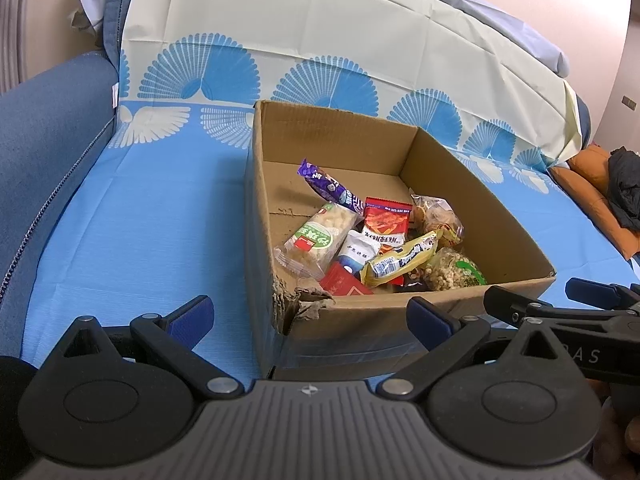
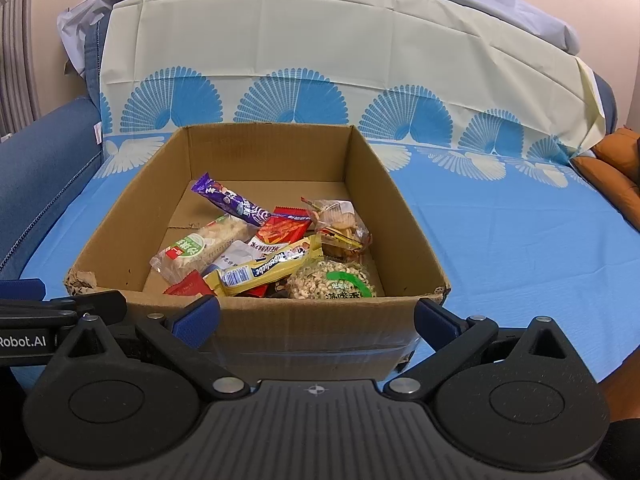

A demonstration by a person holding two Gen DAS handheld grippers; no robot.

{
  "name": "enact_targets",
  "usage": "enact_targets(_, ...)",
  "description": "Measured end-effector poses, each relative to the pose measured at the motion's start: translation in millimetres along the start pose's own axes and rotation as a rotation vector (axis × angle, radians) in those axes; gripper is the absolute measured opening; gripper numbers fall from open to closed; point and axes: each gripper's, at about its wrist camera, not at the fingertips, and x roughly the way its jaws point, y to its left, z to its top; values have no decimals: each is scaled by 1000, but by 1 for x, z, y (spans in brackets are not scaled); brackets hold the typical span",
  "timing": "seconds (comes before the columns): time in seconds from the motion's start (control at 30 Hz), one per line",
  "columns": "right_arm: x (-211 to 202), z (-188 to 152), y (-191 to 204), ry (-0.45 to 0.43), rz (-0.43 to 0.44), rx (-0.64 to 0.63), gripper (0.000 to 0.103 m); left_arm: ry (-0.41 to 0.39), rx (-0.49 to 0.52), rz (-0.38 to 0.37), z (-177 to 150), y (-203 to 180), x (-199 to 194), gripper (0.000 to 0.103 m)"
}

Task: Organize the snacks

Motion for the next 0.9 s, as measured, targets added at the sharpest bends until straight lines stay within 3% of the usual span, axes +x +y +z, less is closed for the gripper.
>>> enact_targets(0.9,2,0,-1,2,3,0,102,-9,0,-4,-2,-1,2,102)
